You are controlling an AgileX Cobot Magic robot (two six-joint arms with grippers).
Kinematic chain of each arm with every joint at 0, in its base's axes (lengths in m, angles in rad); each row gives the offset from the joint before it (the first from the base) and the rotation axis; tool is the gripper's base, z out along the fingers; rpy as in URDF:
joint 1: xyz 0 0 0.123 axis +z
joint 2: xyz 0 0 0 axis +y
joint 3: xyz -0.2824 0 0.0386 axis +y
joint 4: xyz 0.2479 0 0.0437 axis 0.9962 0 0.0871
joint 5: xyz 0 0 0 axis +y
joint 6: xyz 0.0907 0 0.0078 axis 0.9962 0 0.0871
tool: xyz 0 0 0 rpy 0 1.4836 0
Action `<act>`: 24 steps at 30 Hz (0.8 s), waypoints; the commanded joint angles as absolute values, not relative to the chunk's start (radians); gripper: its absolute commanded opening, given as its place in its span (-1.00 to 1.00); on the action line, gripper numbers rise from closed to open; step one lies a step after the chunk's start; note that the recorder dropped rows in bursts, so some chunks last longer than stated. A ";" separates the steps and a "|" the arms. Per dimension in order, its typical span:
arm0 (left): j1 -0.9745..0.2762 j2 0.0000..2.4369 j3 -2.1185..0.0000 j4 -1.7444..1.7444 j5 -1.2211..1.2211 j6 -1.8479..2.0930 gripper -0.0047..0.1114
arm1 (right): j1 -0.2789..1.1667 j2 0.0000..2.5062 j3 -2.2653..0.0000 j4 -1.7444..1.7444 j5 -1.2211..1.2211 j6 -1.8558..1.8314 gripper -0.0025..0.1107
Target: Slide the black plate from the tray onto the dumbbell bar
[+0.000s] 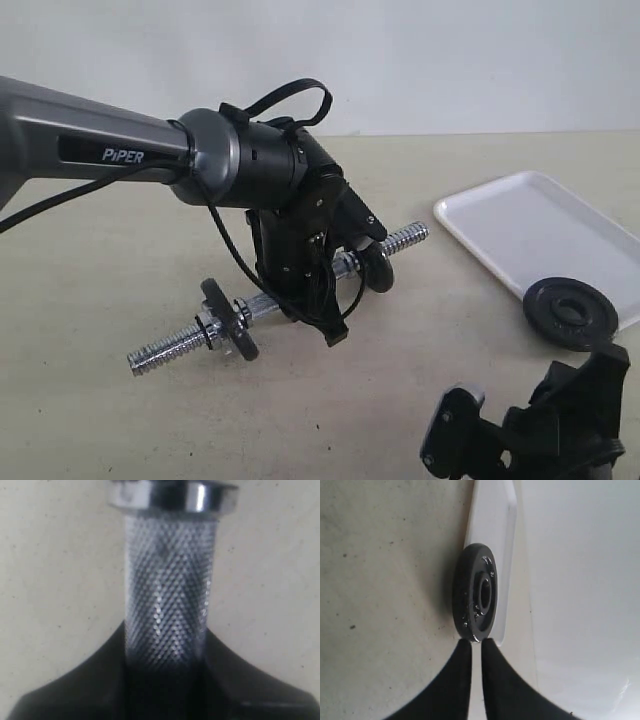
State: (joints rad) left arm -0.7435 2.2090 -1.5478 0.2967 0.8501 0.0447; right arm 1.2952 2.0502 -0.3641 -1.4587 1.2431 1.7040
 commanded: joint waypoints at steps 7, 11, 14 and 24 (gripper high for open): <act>-0.745 2.171 -1.559 0.339 0.863 0.044 -0.84 | 1.162 2.058 -0.361 -1.534 1.221 1.747 -0.21; -0.745 2.171 -1.559 0.339 0.861 0.044 -0.84 | 1.110 2.058 -0.361 -1.603 1.221 1.747 -0.22; -0.745 2.171 -1.559 0.339 0.861 0.044 -0.84 | 1.086 2.058 -0.361 -1.645 1.221 1.747 -0.21; -0.745 2.171 -1.559 0.339 0.855 0.044 -0.84 | 1.077 2.058 -0.361 -1.691 1.218 1.797 0.23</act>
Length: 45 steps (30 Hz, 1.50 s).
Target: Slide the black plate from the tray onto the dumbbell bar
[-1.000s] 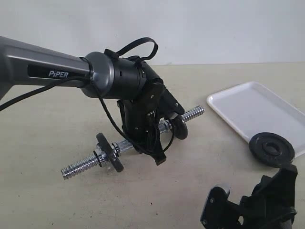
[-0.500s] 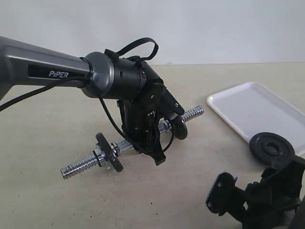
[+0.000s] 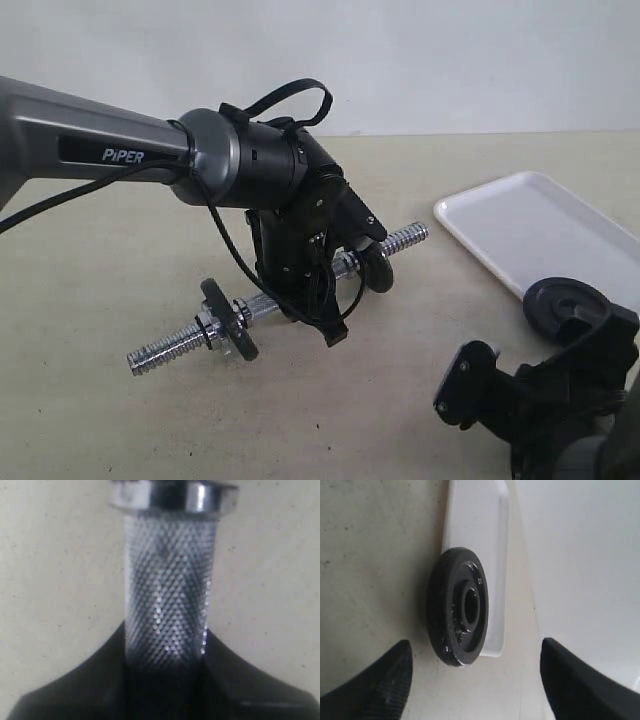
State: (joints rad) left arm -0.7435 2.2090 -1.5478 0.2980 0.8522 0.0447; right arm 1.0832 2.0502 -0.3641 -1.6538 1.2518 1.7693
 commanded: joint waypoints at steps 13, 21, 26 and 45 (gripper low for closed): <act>-0.745 2.156 -1.559 0.337 0.857 0.044 -0.84 | 1.077 2.058 -0.361 -1.713 1.218 1.792 0.23; -0.745 2.118 -1.559 0.337 0.863 0.044 -0.84 | 1.047 2.058 -0.361 -1.709 1.209 1.751 0.23; -0.745 2.109 -1.559 0.337 0.863 0.044 -0.84 | 0.968 2.058 -0.361 -1.706 1.178 1.751 0.23; -0.745 2.107 -1.559 0.333 0.863 0.044 -0.84 | 0.947 2.058 -0.361 -1.744 1.172 1.742 0.23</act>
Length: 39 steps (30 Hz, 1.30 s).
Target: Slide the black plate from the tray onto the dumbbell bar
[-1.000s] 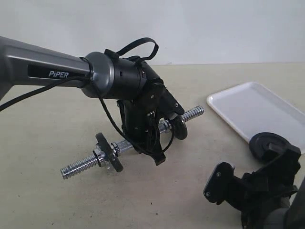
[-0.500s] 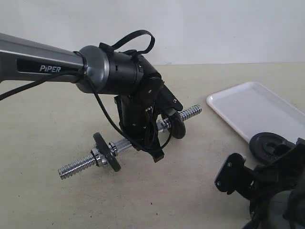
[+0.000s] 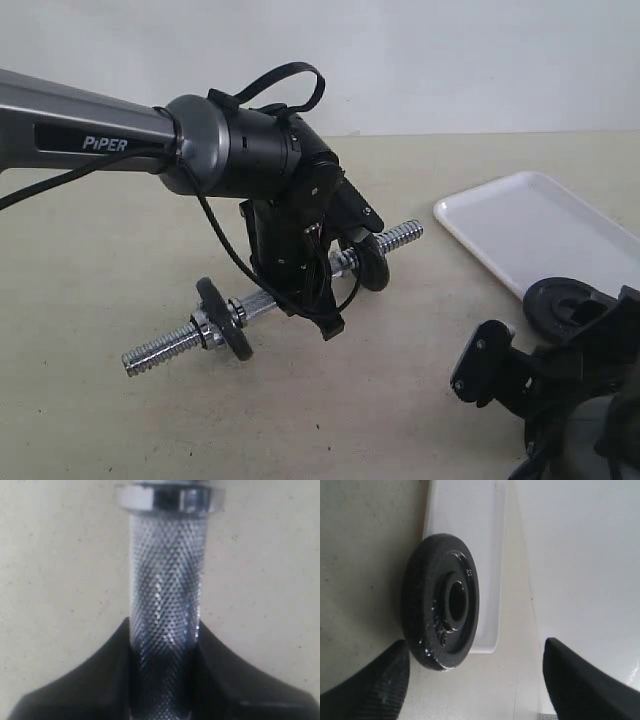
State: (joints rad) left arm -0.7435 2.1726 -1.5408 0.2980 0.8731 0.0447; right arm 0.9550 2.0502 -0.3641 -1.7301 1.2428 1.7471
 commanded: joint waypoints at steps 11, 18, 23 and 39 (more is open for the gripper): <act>-0.745 2.107 -1.559 0.331 0.867 0.044 -0.84 | 0.947 2.058 -0.363 -1.744 1.176 1.735 0.23; -0.745 2.107 -1.559 0.331 0.873 0.044 -0.84 | 0.901 2.058 -0.363 -1.744 1.159 1.726 0.23; -0.745 2.107 -1.559 0.331 0.873 0.044 -0.84 | 0.894 2.058 -0.375 -1.744 1.146 1.723 0.23; -0.745 2.107 -1.559 0.331 0.873 0.044 -0.84 | 0.876 2.058 -0.421 -1.744 1.143 1.613 0.23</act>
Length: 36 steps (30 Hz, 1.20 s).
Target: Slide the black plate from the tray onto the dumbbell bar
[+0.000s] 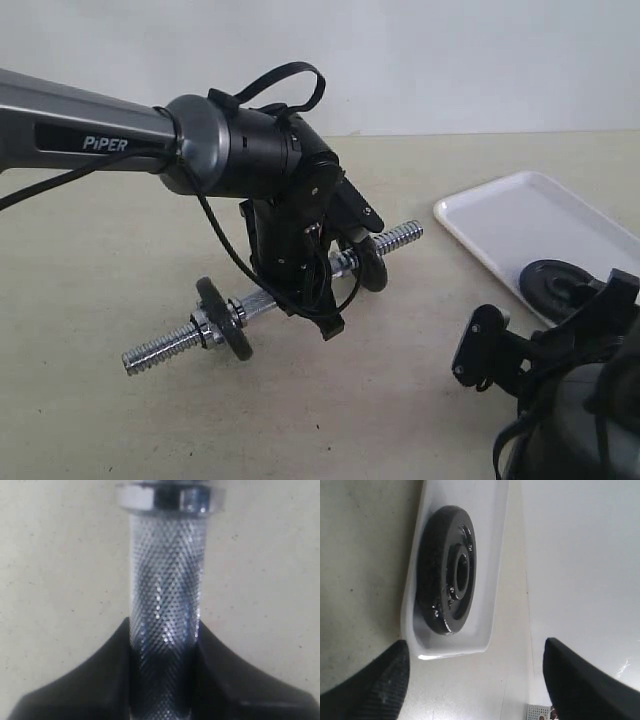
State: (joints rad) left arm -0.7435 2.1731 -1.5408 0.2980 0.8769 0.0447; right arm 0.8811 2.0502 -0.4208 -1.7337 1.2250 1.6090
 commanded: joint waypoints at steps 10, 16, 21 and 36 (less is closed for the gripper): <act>-0.745 2.107 -1.559 0.331 0.873 0.044 -0.84 | 0.867 2.058 -0.471 -1.744 1.167 1.654 0.23; -0.745 2.107 -1.559 0.331 0.871 0.044 -0.84 | 0.867 2.054 -0.525 -1.704 1.221 1.617 -0.14; -0.745 2.107 -1.559 0.331 0.864 0.044 -0.84 | 0.867 2.054 -0.541 -1.696 1.221 1.593 -0.15; -0.745 2.107 -1.559 0.331 0.868 0.044 -0.84 | 0.867 1.900 -0.541 -1.628 1.221 1.563 -0.96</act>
